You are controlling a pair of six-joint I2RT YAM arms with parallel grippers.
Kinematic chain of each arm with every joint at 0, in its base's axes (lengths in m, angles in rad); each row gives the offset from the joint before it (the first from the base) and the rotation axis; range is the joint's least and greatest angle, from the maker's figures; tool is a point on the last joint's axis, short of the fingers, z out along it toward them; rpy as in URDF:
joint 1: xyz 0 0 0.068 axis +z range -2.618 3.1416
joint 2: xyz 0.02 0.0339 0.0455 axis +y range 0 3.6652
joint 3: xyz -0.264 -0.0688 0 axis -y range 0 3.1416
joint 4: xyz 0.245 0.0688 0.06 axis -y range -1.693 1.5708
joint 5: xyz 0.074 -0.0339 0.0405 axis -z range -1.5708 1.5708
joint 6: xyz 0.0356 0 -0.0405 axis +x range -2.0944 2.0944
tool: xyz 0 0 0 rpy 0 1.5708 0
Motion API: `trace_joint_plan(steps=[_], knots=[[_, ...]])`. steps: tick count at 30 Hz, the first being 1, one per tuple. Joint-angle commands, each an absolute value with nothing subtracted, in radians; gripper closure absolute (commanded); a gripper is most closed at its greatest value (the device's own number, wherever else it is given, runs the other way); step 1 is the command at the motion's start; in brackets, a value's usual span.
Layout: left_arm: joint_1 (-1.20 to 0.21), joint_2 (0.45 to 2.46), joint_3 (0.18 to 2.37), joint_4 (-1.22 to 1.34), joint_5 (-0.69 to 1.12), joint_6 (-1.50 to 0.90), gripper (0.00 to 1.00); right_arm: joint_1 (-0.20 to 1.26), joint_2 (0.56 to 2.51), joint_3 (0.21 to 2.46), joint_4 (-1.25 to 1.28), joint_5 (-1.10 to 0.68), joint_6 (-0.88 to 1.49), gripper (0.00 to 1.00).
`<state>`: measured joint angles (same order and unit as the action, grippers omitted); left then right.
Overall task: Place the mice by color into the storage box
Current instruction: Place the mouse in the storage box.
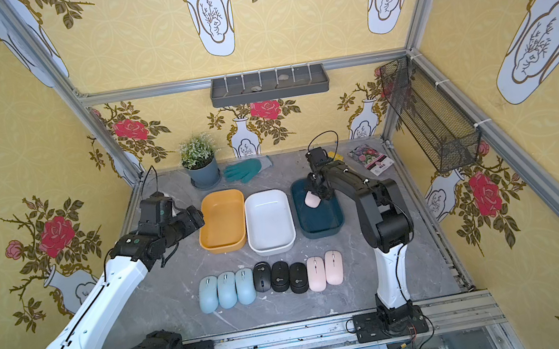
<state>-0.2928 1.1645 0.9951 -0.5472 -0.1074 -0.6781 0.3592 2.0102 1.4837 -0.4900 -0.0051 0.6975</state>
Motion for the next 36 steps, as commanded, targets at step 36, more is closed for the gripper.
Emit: trace_joint_plan(steps=[36], knots=[[-0.291, 1.123, 0.845, -0.279, -0.199, -0.637, 0.09, 0.55, 1.498, 1.069, -0.497, 0.306, 0.618, 0.16]])
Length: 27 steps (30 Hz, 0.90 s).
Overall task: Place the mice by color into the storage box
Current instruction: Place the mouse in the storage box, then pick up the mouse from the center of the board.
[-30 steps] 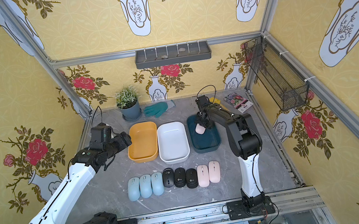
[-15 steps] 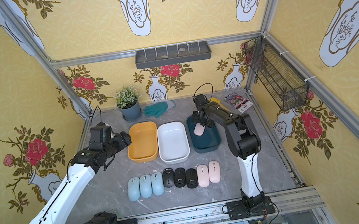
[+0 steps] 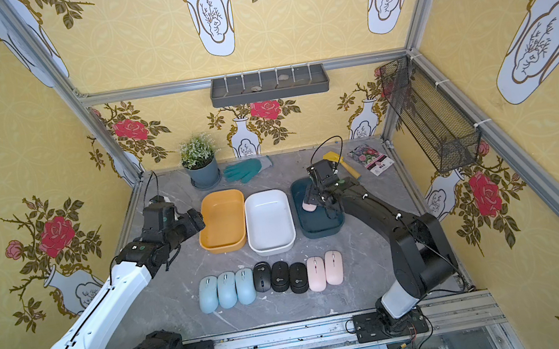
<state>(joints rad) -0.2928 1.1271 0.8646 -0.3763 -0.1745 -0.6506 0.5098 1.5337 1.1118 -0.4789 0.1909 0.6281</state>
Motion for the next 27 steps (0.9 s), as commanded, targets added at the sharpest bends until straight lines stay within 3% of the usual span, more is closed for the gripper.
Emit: trace_joint_plan(steps=[1, 20, 27], knots=[[-0.291, 1.126, 0.844, -0.271, -0.203, -0.637, 0.09, 0.566, 1.483, 1.049, -0.509, 0.317, 0.626, 0.16], [-0.307, 1.146, 0.842, -0.251, -0.197, -0.651, 0.1, 0.642, 1.207, 0.775, -0.581, 0.169, 0.849, 0.16], [-0.326, 1.114, 0.83, -0.299, -0.193, -0.676, 0.1, 0.794, 1.206, 0.754, -0.639, 0.238, 0.957, 0.16]])
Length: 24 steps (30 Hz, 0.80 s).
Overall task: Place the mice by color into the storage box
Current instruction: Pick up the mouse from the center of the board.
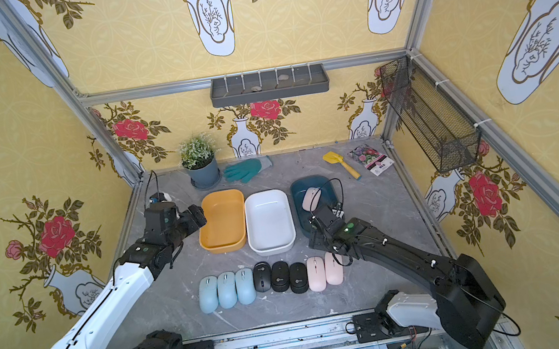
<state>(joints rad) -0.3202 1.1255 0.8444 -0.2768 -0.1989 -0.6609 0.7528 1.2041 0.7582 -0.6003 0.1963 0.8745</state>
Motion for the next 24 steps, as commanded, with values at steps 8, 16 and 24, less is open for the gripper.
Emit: trace_joint_plan(steps=[8, 16, 24], knots=[[-0.333, 1.064, 0.83, -0.348, -0.178, -0.71, 0.1, 0.896, 1.168, 0.723, -0.668, 0.268, 1.094, 0.14], [-0.355, 0.995, 0.831, -0.424, -0.172, -0.727, 0.09, 0.953, 1.184, 0.685, -0.749, 0.289, 1.211, 0.14], [-0.371, 0.968, 0.822, -0.442, -0.166, -0.748, 0.09, 0.915, 1.148, 0.647, -0.783, 0.284, 1.222, 0.15]])
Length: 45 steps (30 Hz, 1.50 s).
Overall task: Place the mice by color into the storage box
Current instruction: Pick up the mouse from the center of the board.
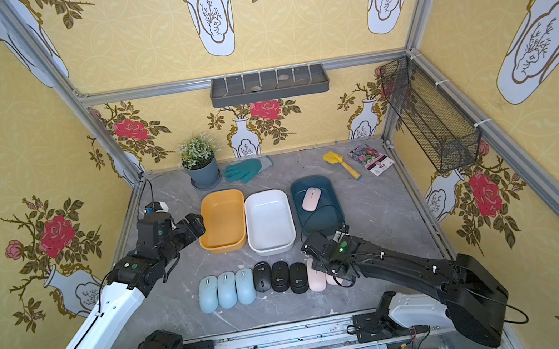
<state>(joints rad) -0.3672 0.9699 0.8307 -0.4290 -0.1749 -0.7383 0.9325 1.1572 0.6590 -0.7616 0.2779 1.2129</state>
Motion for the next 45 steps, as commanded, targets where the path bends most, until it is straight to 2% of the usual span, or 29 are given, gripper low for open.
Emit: trace_joint_plan(steps=[1, 9, 45], knots=[[-0.373, 0.968, 0.821, -0.442, -0.166, -0.749, 0.09, 0.903, 1.147, 0.638, -0.767, 0.271, 1.204, 0.15], [-0.379, 0.964, 0.827, -0.454, -0.172, -0.758, 0.09, 0.812, 1.168, 0.604, -0.654, 0.194, 1.079, 0.17], [-0.382, 0.982, 0.847, -0.458, -0.181, -0.758, 0.09, 0.807, 1.281, 0.592, -0.666, 0.19, 1.075, 0.19]])
